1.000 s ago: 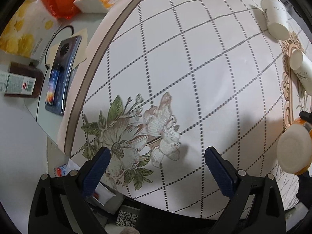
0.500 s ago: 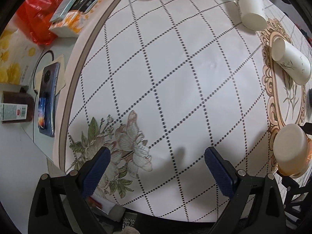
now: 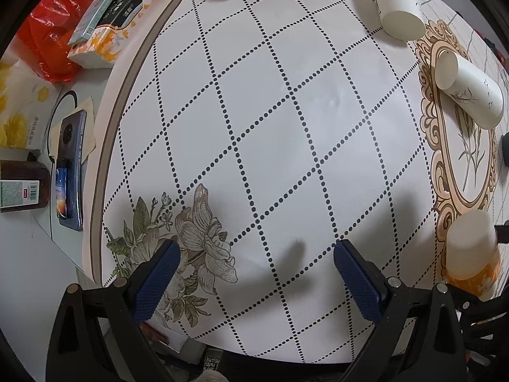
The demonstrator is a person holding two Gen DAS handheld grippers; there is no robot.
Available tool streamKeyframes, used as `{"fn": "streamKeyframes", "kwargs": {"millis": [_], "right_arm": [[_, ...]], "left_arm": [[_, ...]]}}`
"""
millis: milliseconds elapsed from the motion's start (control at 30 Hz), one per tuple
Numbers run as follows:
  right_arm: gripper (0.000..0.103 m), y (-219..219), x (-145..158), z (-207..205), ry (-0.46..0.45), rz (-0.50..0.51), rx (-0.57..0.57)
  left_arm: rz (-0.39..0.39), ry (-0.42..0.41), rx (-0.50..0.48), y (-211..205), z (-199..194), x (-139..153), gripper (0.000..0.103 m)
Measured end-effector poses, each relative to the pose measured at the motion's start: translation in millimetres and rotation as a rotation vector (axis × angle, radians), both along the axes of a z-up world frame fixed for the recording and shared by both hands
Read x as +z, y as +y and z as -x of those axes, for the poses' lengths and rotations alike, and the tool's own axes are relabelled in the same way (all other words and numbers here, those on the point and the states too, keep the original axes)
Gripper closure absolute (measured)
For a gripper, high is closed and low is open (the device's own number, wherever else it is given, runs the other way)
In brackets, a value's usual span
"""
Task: Flip cup upside down
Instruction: 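Lift the cup with the right tool and rotate it upside down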
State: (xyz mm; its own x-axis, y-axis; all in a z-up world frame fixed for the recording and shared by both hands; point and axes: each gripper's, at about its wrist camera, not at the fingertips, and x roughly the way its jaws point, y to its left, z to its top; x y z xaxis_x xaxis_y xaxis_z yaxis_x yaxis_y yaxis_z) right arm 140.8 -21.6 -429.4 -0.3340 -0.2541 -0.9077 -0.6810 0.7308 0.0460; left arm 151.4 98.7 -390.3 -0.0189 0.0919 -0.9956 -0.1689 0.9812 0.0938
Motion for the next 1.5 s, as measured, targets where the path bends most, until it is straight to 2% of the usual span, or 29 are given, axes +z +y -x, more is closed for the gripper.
{"fn": "streamKeyframes", "kwargs": {"millis": [133, 533, 867, 967, 1100, 1200, 1267, 1333, 1500], "right_arm": [[0.028, -16, -6, 0, 0.031, 0.018, -0.100], [0.025, -51, -24, -33, 0.098, 0.040, -0.299], [0.022, -71, -26, -50, 0.095, 0.045, -0.320], [0.019, -51, -31, -59, 0.119, 0.038, -0.360], [0.016, -59, -32, -65, 0.138, 0.008, -0.411], [0.016, -54, -25, -67, 0.118, 0.002, -0.426], [0.016, -57, -24, -84, 0.097, -0.007, -0.447], [0.030, -53, -15, -93, 0.076, -0.018, -0.453], [0.032, -65, 14, -92, -0.016, -0.054, -0.464]], "left_arm": [[-0.002, -0.001, -0.004, -4, -2, -1, 0.004], [-0.005, 0.003, -0.004, -9, 8, 0, 0.004], [-0.014, 0.003, -0.011, -14, 17, 0, 0.004], [-0.018, 0.004, -0.018, -20, 22, -1, 0.004], [-0.021, 0.006, -0.018, -23, 26, -1, 0.004], [-0.026, 0.008, -0.018, -25, 27, -1, 0.004], [-0.029, 0.009, -0.021, -24, 24, -2, 0.004], [-0.031, 0.010, -0.025, -24, 22, -1, 0.004], [-0.028, 0.010, -0.034, -30, 20, 0, 0.004]]}}
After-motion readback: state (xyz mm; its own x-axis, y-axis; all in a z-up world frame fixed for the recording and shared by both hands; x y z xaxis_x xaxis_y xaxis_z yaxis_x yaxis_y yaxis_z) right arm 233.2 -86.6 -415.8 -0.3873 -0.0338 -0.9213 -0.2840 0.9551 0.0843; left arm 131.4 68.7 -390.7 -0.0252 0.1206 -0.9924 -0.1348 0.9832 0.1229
